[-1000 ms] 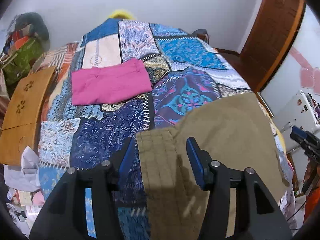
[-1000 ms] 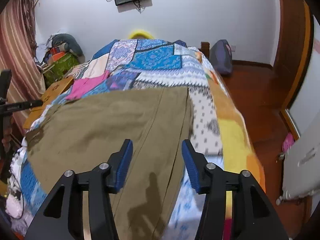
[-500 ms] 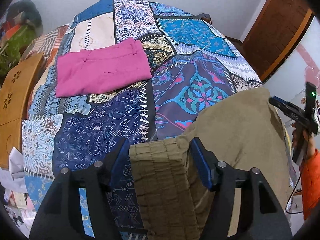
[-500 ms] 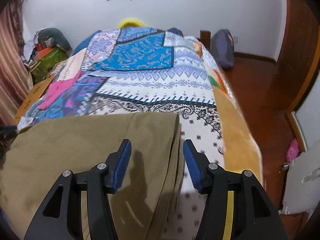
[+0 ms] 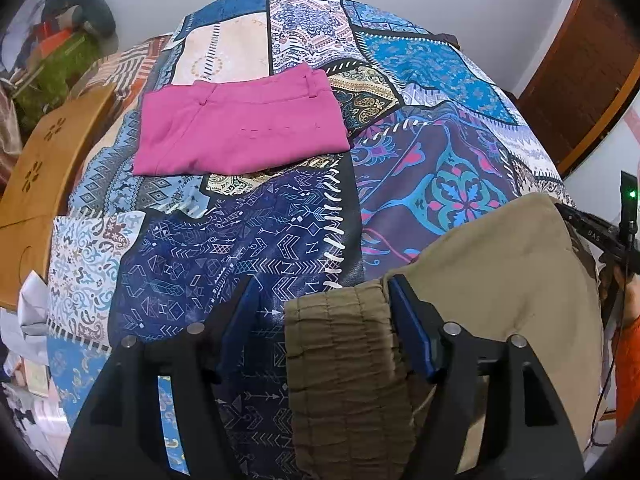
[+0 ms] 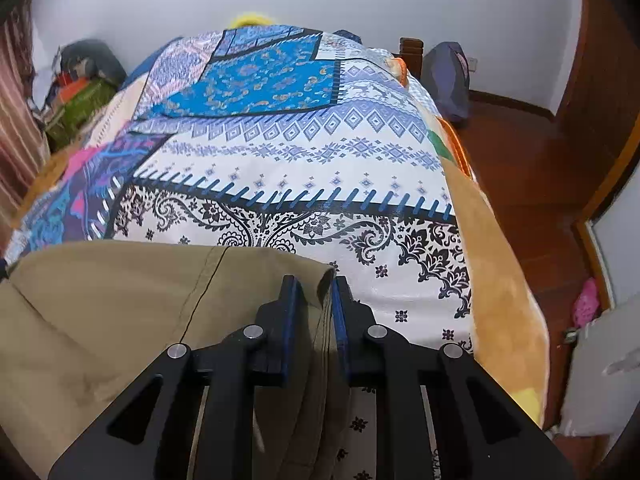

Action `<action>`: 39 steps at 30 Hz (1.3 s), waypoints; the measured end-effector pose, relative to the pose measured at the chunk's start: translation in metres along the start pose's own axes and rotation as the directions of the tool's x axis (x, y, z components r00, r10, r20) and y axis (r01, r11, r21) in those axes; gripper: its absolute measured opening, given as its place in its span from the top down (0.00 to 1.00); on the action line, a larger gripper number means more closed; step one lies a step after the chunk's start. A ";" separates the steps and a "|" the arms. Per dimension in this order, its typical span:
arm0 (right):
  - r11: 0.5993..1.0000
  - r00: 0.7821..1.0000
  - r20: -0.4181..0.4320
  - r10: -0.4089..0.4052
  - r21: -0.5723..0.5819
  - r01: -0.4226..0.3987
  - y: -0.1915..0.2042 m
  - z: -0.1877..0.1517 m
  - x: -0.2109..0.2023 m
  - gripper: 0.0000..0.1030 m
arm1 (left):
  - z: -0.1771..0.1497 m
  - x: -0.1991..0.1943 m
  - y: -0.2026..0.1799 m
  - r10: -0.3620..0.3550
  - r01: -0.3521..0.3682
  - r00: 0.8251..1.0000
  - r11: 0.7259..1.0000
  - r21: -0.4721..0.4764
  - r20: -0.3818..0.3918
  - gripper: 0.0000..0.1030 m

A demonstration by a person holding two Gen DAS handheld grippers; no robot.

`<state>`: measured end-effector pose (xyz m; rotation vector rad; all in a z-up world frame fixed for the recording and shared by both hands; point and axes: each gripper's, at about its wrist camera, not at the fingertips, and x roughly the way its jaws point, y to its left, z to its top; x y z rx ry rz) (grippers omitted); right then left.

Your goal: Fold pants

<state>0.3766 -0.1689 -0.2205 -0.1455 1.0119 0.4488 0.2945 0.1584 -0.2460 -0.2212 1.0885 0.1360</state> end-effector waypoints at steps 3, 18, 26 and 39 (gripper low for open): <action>1.000 1.000 -0.019 -0.010 -0.006 0.010 0.002 0.006 -0.012 0.84 | 0.002 -0.013 -0.001 -0.017 0.017 1.000 1.000 0.014 0.000 0.35; 0.975 0.988 0.023 0.155 -0.162 -0.149 0.087 0.013 -0.036 0.50 | 0.000 -0.026 -0.045 -0.093 0.089 0.996 0.988 0.126 0.019 0.35; 0.978 0.981 -0.066 0.181 -0.094 -0.187 0.080 0.002 -0.006 0.50 | -0.008 -0.004 -0.030 -0.084 0.084 0.996 0.992 0.097 -0.006 0.27; 0.975 0.985 0.091 0.147 -0.181 -0.128 0.100 -0.001 -0.112 0.50 | -0.012 -0.103 -0.020 -0.089 0.080 0.983 0.995 0.062 0.159 0.28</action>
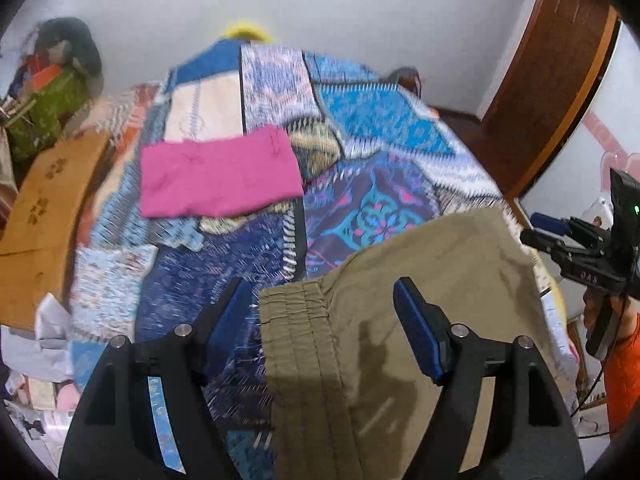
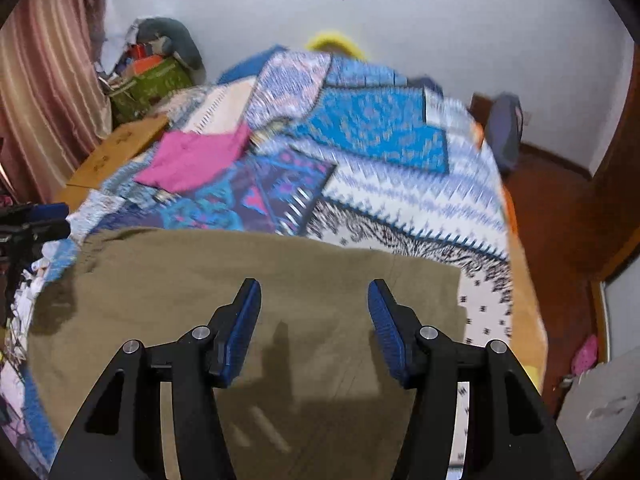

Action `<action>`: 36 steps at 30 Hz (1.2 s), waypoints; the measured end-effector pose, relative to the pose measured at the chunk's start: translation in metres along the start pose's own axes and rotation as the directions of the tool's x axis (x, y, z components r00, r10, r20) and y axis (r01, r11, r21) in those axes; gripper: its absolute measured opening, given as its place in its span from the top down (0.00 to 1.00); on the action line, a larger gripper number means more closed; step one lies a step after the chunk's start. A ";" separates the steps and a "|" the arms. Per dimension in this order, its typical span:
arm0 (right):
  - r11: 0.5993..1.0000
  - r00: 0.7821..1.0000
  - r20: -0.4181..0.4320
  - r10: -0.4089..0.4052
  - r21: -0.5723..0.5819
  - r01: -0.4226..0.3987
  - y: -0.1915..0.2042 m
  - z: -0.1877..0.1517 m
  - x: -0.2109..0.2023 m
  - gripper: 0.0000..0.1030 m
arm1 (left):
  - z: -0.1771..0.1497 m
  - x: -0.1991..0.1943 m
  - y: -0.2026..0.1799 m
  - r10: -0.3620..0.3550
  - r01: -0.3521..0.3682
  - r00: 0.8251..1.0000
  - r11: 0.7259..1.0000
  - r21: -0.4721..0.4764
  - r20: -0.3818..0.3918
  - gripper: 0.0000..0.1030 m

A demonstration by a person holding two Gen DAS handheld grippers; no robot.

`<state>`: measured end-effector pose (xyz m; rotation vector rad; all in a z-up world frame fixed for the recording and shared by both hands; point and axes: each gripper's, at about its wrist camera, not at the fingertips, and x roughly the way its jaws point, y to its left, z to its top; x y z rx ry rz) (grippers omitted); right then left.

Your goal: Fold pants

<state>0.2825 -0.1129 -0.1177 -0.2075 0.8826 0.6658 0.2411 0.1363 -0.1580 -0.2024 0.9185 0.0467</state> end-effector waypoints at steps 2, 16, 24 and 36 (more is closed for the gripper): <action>1.000 0.999 0.050 -0.001 -0.015 0.001 0.011 -0.001 -0.026 0.50 | -0.001 -0.027 -0.004 0.000 0.000 0.999 1.000 0.006 0.048 0.28; 0.998 0.980 0.196 0.011 -0.068 0.003 0.078 -0.026 -0.105 0.45 | -0.062 -0.101 -0.015 -0.069 0.067 0.993 0.997 0.032 0.094 0.16; 0.999 0.984 0.177 0.009 -0.032 -0.003 0.104 -0.068 -0.089 0.43 | -0.106 -0.066 -0.017 -0.147 0.146 0.987 0.989 -0.013 -0.062 0.16; 0.999 0.997 0.061 -0.038 0.041 0.035 0.100 -0.106 -0.033 0.43 | -0.145 -0.022 -0.012 -0.303 0.270 0.929 0.947 -0.171 -0.211 0.16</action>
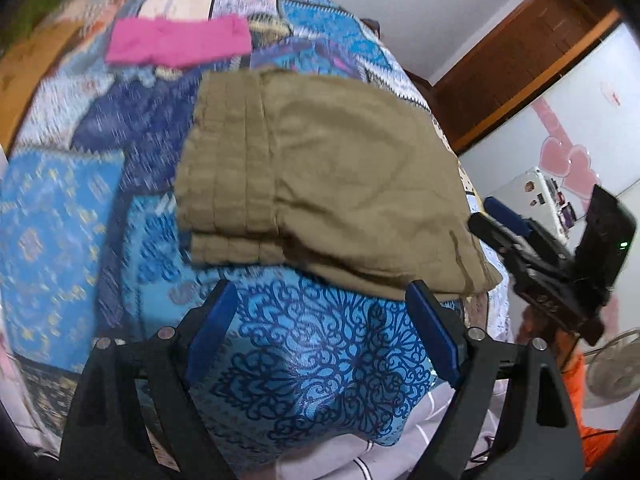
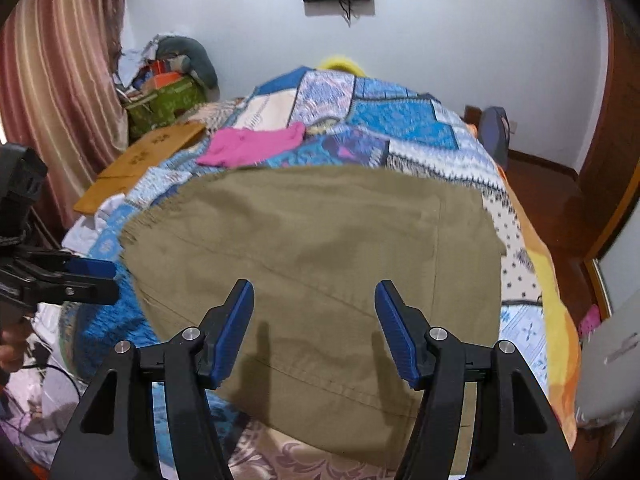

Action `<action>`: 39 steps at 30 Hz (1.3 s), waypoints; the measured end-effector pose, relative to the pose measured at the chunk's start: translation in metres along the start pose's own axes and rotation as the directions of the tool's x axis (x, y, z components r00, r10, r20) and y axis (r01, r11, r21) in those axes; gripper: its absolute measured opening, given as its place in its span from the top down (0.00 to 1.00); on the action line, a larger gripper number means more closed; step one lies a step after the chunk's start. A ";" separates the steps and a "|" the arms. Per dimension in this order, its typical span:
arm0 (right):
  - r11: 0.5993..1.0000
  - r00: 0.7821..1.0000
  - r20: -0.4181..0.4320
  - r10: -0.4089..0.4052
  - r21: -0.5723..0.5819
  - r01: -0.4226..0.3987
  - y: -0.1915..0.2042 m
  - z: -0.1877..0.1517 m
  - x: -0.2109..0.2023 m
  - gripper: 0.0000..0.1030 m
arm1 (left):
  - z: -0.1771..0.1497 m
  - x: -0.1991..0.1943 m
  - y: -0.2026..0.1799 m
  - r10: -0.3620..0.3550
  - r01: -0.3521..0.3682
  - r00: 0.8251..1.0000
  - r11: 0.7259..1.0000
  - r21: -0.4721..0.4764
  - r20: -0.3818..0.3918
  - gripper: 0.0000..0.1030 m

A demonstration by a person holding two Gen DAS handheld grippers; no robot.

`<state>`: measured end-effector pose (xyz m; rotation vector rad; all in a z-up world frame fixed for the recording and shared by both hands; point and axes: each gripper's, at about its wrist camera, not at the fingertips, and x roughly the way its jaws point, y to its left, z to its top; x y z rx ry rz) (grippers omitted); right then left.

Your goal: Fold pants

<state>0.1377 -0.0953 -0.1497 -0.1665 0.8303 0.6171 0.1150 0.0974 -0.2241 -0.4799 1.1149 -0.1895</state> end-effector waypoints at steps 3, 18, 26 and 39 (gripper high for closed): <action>1.000 0.999 -0.032 0.001 0.011 -0.001 -0.003 -0.007 0.011 0.43 | 0.000 0.003 -0.001 -0.008 0.008 1.000 1.000 0.006 0.006 0.14; 0.998 0.997 -0.052 0.059 0.025 -0.057 -0.005 -0.025 0.019 0.42 | 0.046 0.026 0.030 -0.157 0.170 0.985 0.961 -0.219 0.076 0.23; 0.998 0.996 -0.059 0.066 0.022 -0.065 -0.006 -0.024 0.019 0.41 | 0.059 0.025 0.031 -0.028 0.044 0.996 0.980 -0.193 0.086 0.66; 0.991 0.990 -0.053 0.130 0.043 -0.128 0.009 0.012 0.012 0.40 | 0.027 -0.019 -0.030 0.332 -0.390 0.895 0.907 0.160 0.298 0.70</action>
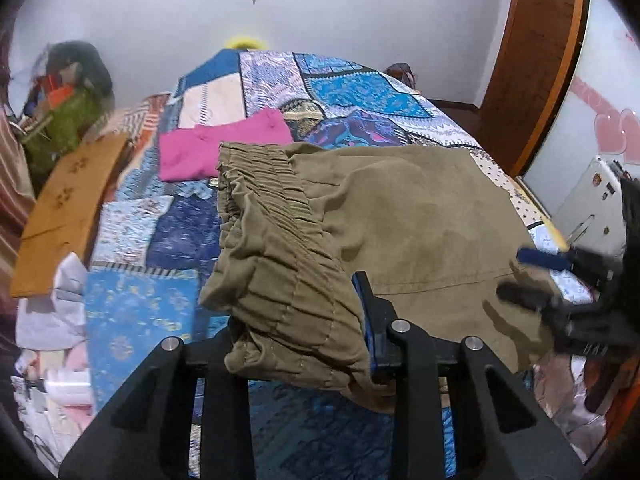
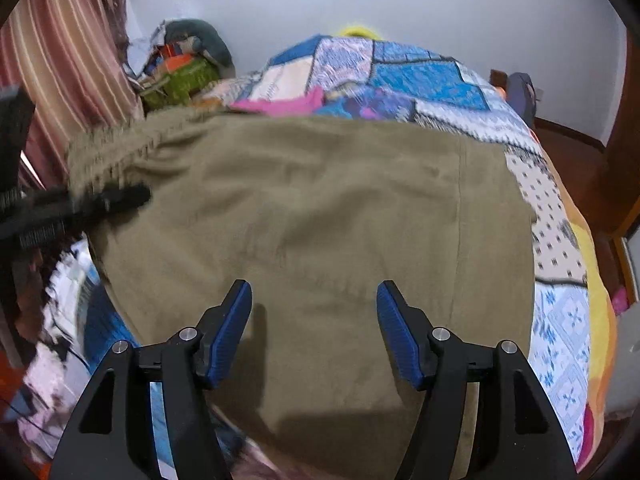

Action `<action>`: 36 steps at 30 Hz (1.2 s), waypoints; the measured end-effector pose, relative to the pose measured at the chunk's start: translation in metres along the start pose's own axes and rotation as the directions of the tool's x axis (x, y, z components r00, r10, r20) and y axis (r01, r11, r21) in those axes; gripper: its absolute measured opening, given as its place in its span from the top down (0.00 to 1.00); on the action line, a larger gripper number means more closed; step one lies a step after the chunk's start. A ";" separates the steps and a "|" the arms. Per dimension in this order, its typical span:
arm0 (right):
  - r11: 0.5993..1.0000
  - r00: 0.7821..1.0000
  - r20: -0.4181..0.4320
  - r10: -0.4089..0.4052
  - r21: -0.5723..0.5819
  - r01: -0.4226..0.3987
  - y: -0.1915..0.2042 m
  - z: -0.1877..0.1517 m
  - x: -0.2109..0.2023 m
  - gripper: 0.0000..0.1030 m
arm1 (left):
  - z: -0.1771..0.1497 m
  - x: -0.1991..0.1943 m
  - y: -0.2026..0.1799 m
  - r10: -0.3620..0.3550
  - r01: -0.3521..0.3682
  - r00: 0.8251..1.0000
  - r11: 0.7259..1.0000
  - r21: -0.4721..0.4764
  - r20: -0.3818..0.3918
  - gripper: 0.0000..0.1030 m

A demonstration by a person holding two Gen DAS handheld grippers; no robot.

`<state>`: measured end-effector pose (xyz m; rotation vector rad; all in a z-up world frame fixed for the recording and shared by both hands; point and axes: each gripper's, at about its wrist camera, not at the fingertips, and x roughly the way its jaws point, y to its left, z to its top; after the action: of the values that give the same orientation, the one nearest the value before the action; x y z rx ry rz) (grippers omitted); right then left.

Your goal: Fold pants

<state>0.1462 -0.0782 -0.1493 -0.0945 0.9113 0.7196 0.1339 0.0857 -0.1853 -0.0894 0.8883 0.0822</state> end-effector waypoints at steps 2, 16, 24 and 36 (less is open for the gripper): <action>1.000 1.000 0.019 0.005 -0.008 -0.005 0.009 0.014 0.005 0.40 | -0.004 -0.005 0.002 0.039 -0.039 0.999 0.999 0.020 0.016 0.70; 0.987 0.978 -0.173 0.120 -0.083 -0.136 0.053 0.032 0.076 0.40 | -0.002 -0.026 0.009 0.074 -0.077 0.994 0.997 0.026 0.085 0.70; 0.995 0.992 -0.084 0.096 -0.025 -0.099 0.025 0.020 0.033 0.40 | 0.015 -0.047 -0.017 0.084 -0.101 0.983 0.990 0.097 0.162 0.71; 0.977 0.992 -0.044 -0.120 0.170 0.125 -0.073 -0.041 -0.033 0.40 | 0.040 -0.059 -0.080 0.043 -0.094 0.976 0.968 0.234 0.214 0.71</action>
<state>0.1491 -0.1666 -0.1658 -0.0093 0.9873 0.5238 0.1362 0.0085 -0.1112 0.1776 0.6860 0.0459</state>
